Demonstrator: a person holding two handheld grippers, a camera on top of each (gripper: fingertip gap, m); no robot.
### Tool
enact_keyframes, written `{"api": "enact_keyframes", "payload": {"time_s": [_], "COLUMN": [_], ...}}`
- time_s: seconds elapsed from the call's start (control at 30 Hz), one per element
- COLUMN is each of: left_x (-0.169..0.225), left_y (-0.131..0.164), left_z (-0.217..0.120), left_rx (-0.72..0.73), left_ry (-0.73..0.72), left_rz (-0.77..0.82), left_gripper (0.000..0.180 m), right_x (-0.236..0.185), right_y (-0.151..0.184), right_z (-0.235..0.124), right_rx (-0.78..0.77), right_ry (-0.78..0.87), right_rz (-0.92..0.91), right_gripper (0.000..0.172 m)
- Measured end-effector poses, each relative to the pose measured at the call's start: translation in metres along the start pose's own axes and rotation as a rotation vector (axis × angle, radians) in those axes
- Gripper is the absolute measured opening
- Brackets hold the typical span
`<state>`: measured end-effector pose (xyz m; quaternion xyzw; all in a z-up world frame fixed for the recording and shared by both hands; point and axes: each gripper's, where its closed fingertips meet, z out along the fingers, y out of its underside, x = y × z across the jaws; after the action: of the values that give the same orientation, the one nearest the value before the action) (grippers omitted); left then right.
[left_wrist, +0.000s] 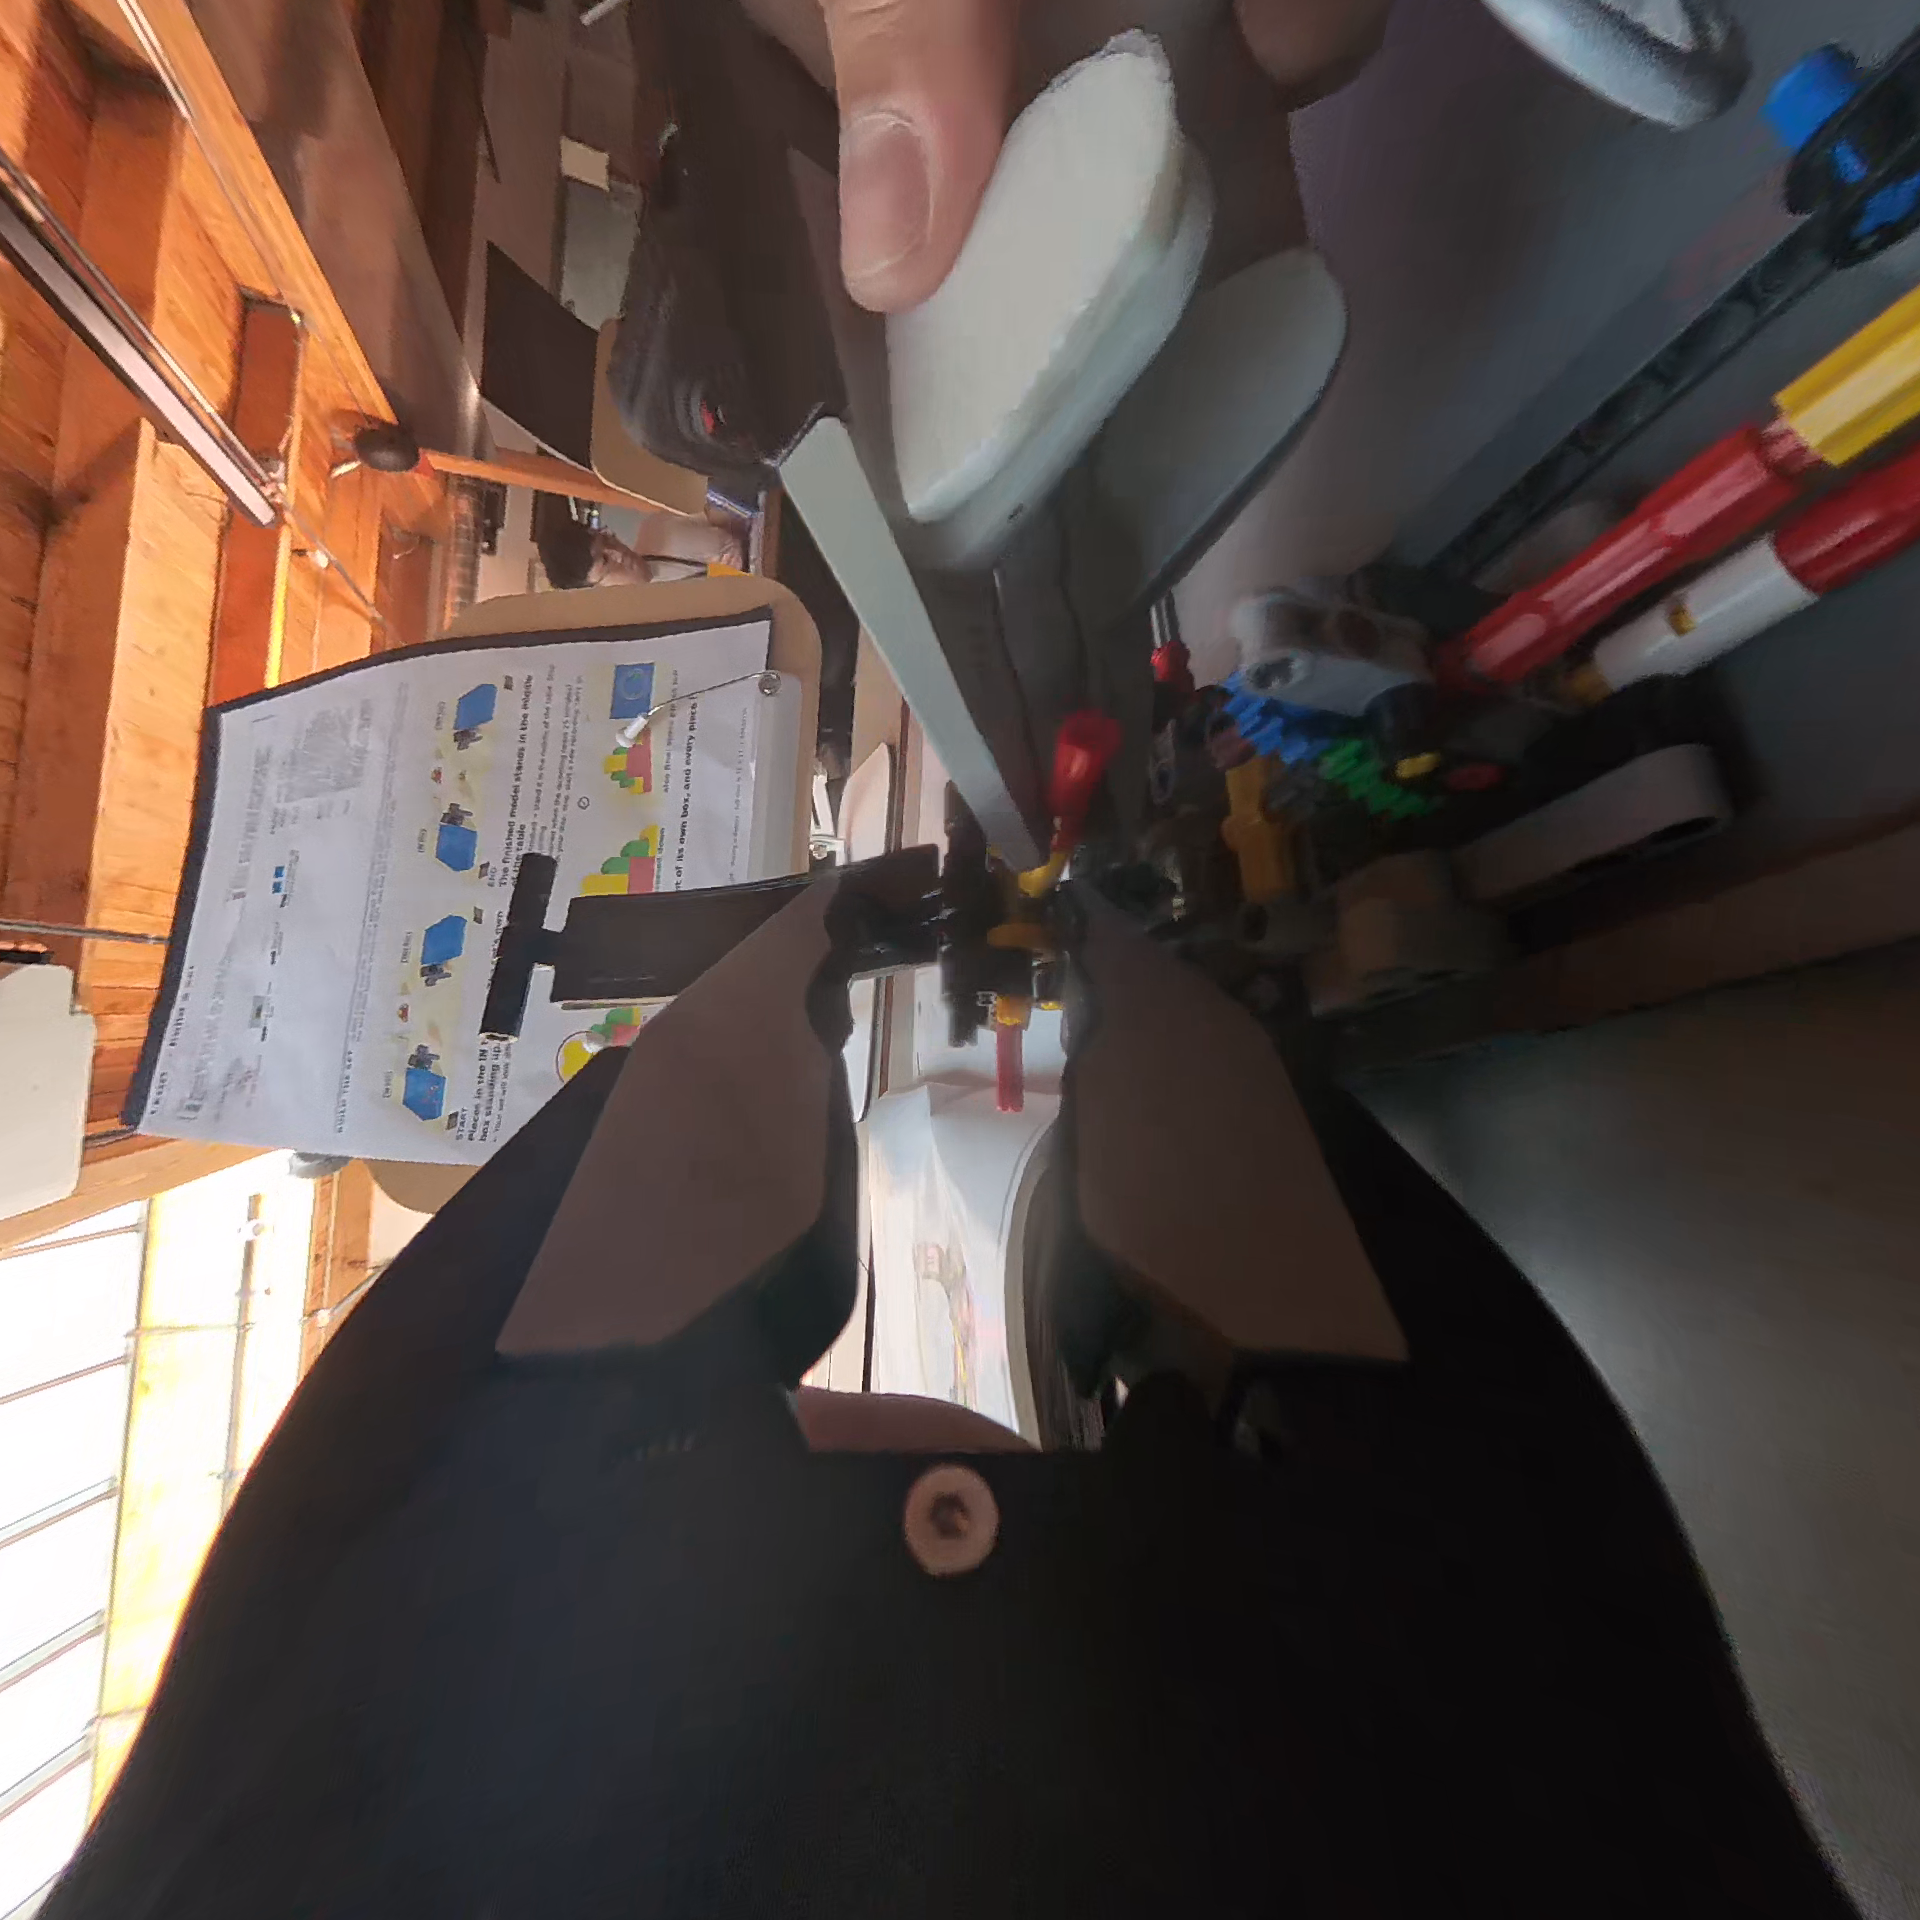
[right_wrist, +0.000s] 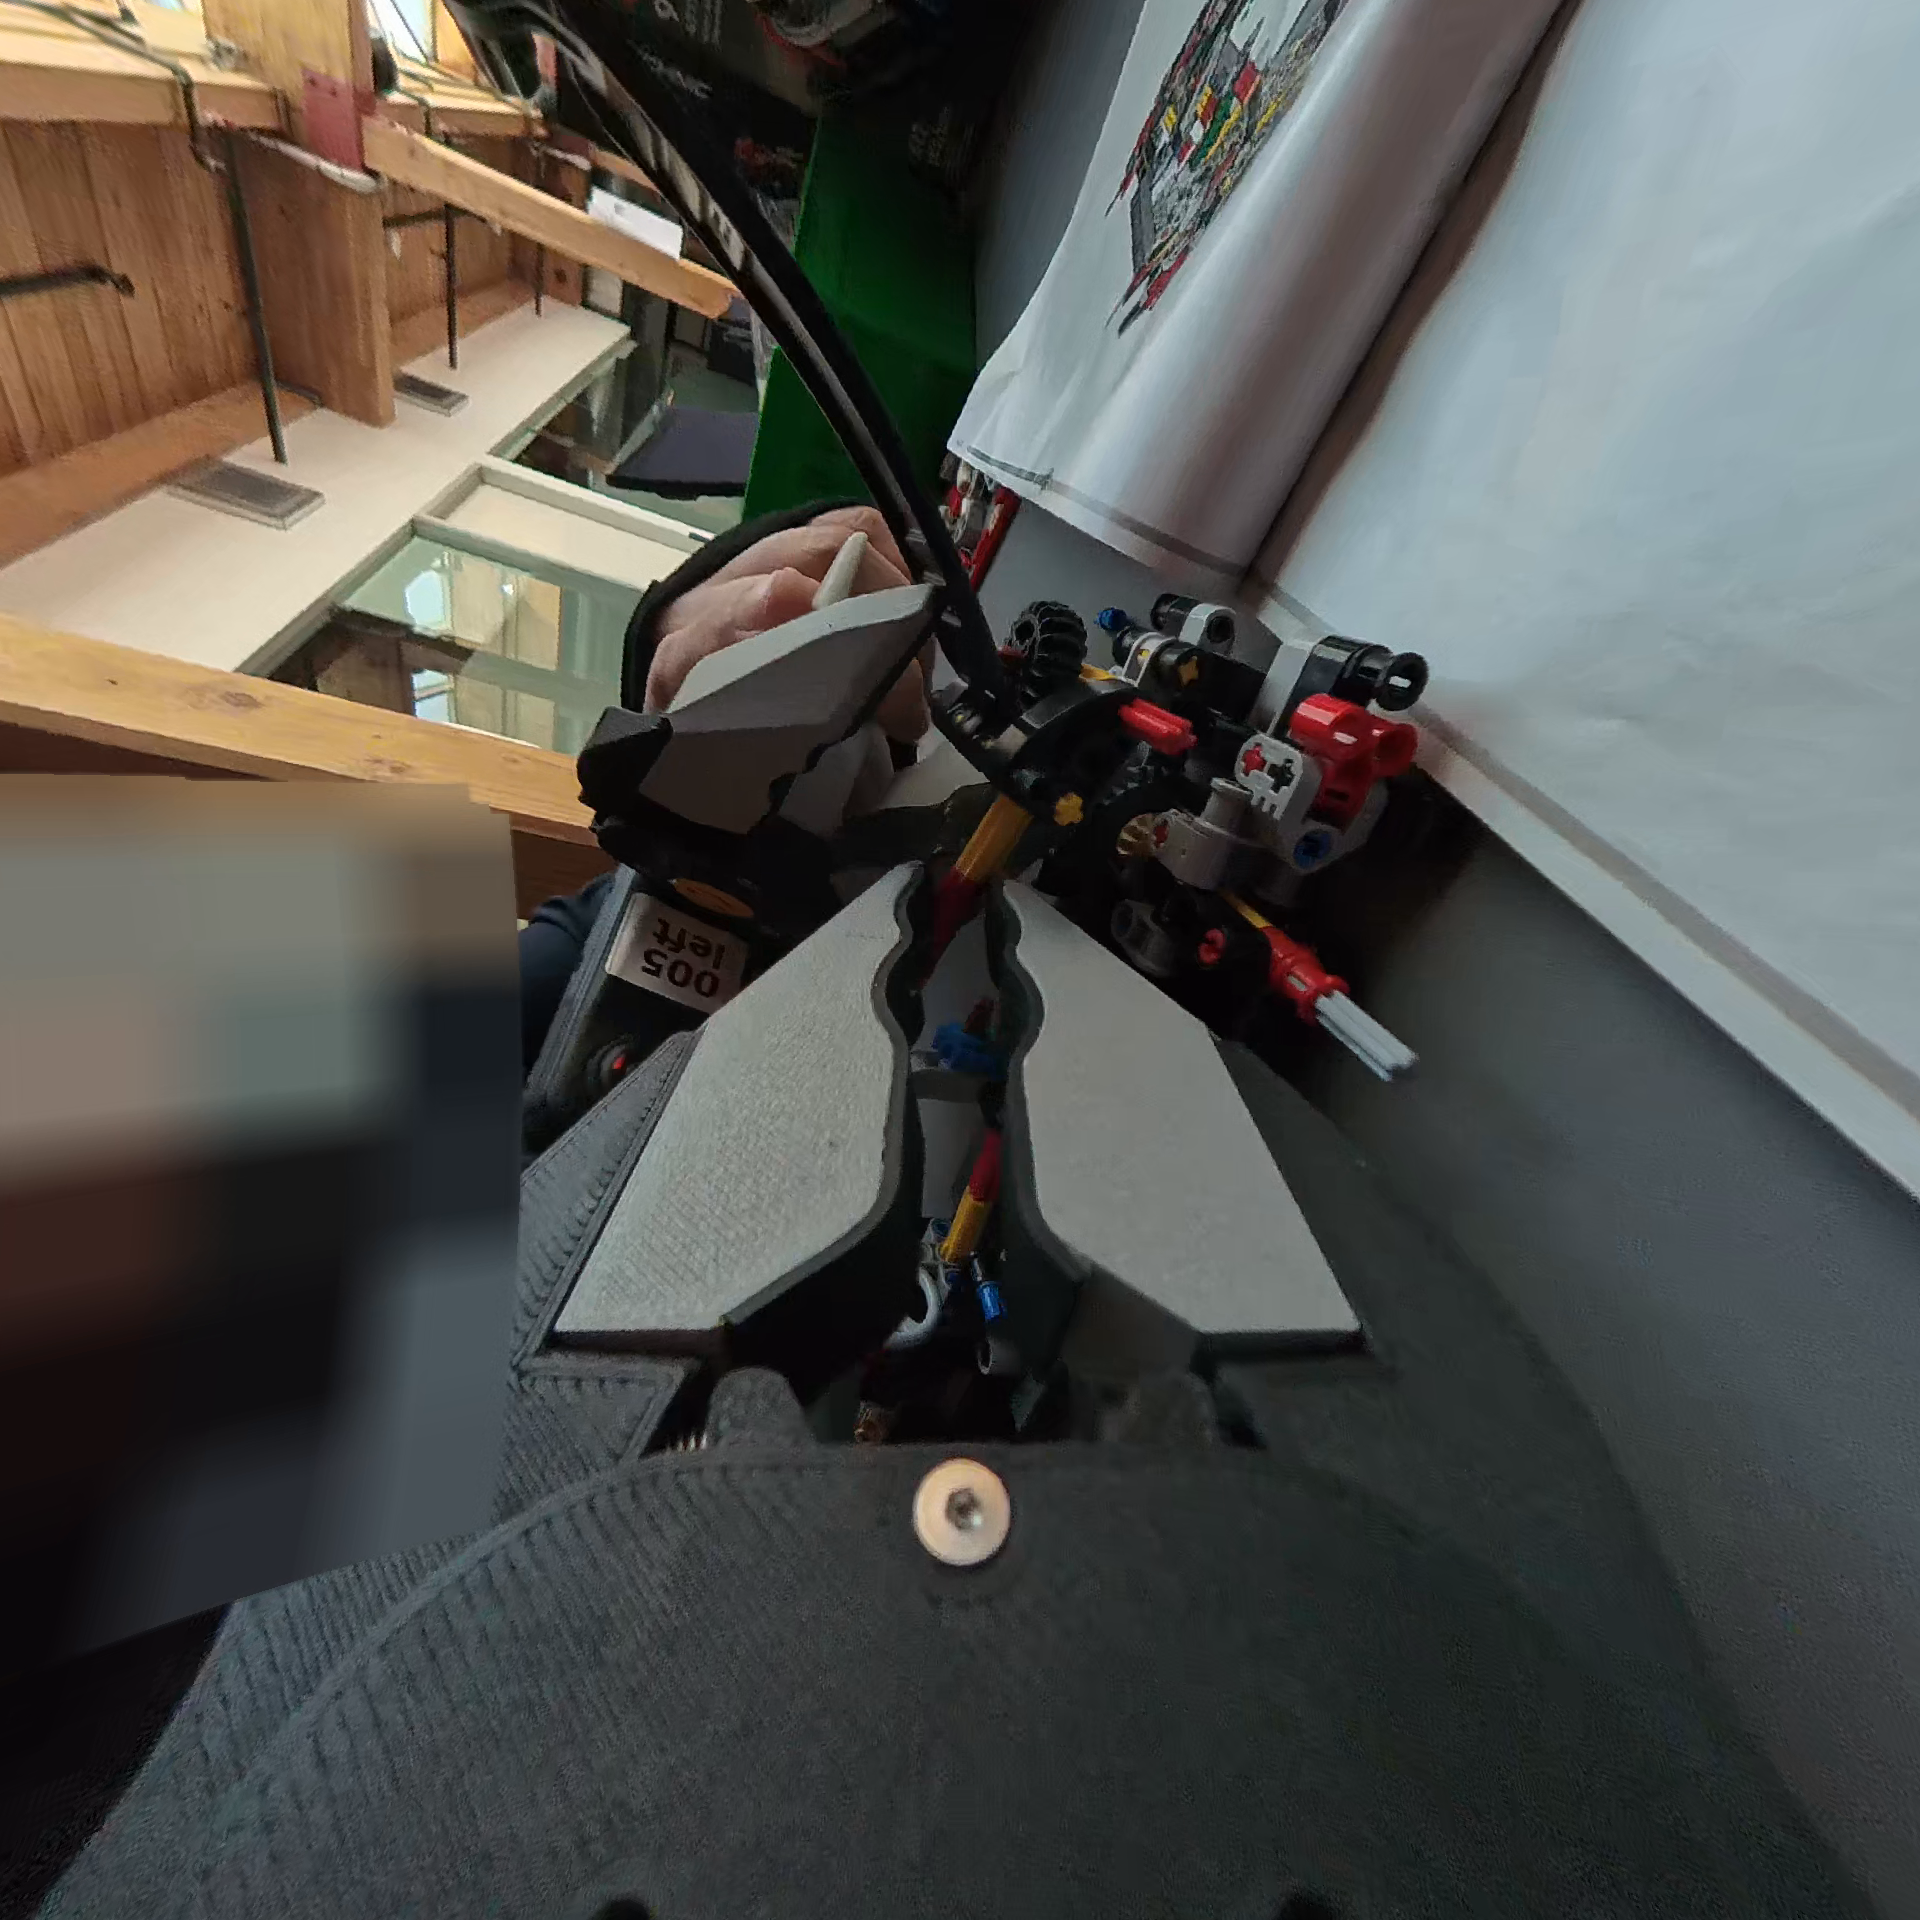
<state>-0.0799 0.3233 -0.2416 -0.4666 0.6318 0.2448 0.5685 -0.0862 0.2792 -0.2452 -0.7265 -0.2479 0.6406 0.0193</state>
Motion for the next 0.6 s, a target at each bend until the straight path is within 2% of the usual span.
{"api": "enact_keyframes", "payload": {"time_s": [0.07,0.13,0.23,0.37,0.6], "left_x": [-0.001,0.003,-0.005,-0.022,-0.020], "left_y": [-0.001,-0.003,-0.010,0.000,-0.001], "left_z": [-0.004,-0.011,-0.024,-0.030,-0.038], "left_rx": [0.009,0.044,0.117,0.099,0.146], "left_ry": [0.040,0.115,0.187,0.231,0.295], "left_rz": [0.006,0.012,-0.085,-0.212,-0.269], "left_gripper": [0.042,0.042,0.047,0.046,0.047], "right_x": [-0.001,-0.002,0.009,0.003,0.002], "right_y": [0.002,0.005,0.007,0.008,0.013], "right_z": [0.002,0.005,0.004,0.005,0.013], "right_rx": [-0.030,-0.056,-0.065,-0.024,-0.004], "right_ry": [0.025,0.045,0.123,0.038,0.018], "right_rz": [-0.043,-0.082,-0.131,-0.092,-0.091], "right_gripper": [0.007,0.007,0.006,0.006,0.007]}}
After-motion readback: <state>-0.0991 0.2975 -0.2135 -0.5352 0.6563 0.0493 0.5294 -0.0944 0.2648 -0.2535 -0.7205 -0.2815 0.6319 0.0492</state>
